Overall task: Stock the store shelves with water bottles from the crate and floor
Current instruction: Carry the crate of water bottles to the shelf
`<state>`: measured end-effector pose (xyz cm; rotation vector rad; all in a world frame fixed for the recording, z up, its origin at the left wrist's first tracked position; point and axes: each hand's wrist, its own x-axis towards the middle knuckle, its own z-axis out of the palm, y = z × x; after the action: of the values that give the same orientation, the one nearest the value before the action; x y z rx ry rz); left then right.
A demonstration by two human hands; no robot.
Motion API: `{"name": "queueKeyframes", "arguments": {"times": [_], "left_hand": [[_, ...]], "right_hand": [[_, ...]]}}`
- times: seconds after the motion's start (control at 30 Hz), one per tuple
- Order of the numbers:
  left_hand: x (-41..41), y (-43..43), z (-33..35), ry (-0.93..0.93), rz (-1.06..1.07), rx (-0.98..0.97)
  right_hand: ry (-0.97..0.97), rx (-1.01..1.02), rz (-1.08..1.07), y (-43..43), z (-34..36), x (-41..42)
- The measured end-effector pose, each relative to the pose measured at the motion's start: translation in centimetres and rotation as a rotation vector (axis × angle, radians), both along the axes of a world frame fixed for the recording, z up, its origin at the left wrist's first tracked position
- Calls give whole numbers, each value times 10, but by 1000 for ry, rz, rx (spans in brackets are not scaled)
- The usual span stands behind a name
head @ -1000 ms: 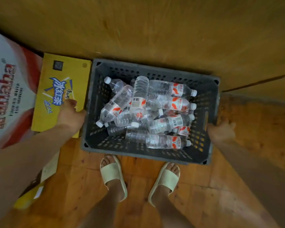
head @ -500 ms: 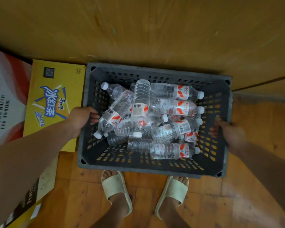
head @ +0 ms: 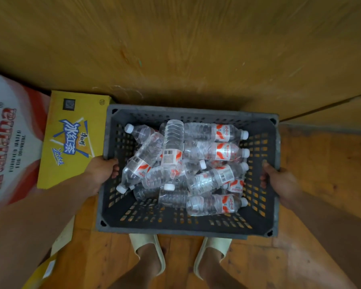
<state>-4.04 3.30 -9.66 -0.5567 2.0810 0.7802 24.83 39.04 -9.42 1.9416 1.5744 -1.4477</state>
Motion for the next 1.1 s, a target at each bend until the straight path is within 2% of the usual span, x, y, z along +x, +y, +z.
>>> {"name": "queueKeyframes", "arguments": {"times": [0.2,0.4,0.67,0.9,1.1], "left_hand": [[34,-26,81,-99,-24,-21],[73,-55,223,-149,-3,-21],[81,-87,364,-125,23,-13],[102,-125,423,-114,-27,44],[108,-169,420,-110,61,95]], "right_hand": [[-95,-71,30,-14,81,41],[-234,-75,25,-38,205,86],[-163,-71,-14,-69,353,105],[-129,-41,-15,-112,423,107],[-123,20,46,-141,444,97]]}}
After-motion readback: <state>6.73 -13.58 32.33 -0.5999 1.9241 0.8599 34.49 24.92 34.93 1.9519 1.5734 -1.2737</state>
